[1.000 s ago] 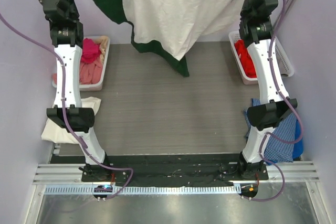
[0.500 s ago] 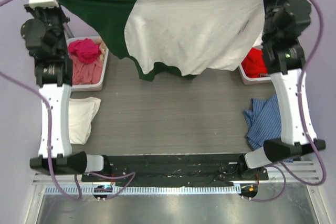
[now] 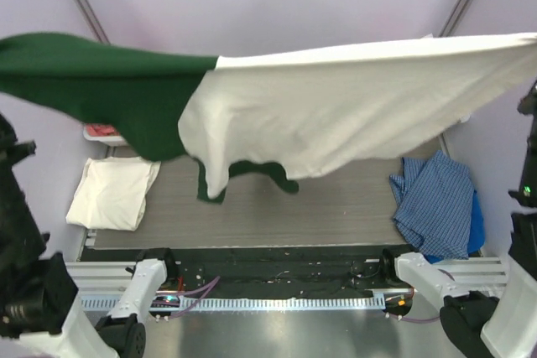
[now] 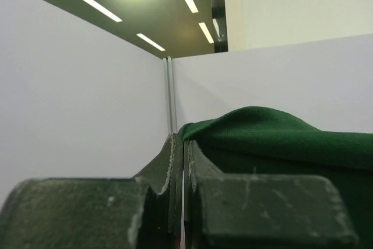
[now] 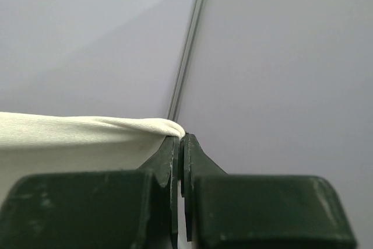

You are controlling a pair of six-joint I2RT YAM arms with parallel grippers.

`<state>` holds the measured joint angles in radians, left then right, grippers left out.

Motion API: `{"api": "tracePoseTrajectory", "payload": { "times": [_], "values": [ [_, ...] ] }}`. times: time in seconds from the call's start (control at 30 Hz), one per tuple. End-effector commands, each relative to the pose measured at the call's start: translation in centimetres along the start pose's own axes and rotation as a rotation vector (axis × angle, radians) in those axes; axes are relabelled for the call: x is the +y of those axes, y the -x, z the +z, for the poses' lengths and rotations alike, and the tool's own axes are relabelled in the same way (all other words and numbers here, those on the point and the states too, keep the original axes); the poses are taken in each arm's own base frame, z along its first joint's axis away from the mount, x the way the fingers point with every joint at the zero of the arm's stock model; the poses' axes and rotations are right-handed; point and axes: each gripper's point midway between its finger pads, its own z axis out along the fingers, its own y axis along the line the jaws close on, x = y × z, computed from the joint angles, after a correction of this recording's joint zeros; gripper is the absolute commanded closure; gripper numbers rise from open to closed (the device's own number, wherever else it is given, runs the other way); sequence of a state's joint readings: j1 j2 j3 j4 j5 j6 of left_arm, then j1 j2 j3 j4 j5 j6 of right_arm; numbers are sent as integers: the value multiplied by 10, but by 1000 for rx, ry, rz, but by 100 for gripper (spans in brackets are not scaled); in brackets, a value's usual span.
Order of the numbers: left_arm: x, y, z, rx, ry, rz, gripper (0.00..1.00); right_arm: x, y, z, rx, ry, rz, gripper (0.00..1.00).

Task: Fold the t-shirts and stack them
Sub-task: Flatten out the tshirt

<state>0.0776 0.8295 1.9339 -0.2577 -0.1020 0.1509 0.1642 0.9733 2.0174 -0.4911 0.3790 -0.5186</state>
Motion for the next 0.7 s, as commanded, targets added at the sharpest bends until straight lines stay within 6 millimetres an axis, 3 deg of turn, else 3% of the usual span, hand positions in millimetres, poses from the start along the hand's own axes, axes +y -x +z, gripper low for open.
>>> {"api": "tracePoseTrajectory", "payload": {
  "times": [0.0,0.07,0.23,0.27,0.3,0.37,0.4,0.47,0.5,0.57,0.63,0.67],
  "values": [
    [26,-12,-21,82,114,125,100,-28,-17,-25,96,-98,-69,99],
    [27,-11,-24,74,117,140,100,-27,-23,-29,108,-93,-85,99],
    [21,-61,-2,148,115,199,100,-2,-61,-17,188,-40,-133,99],
    [18,-81,8,178,109,210,100,3,-66,-12,187,-41,-134,99],
    [14,-105,13,216,103,220,100,17,-90,-6,232,-14,-164,99],
    [10,-134,26,243,101,249,100,29,-106,4,240,-10,-176,99],
    [3,-173,34,308,84,270,100,48,-135,12,295,20,-208,99],
    [-2,-210,45,344,80,297,100,68,-169,22,334,39,-236,99],
    [-10,-256,47,421,57,318,100,78,-184,27,352,52,-247,99],
    [-14,-284,53,432,62,326,100,106,-225,38,407,93,-267,99],
    [-21,-331,55,480,53,340,100,129,-260,47,457,123,-287,99],
    [-23,-347,54,501,48,344,100,135,-267,53,445,117,-284,99]
  ]
}}
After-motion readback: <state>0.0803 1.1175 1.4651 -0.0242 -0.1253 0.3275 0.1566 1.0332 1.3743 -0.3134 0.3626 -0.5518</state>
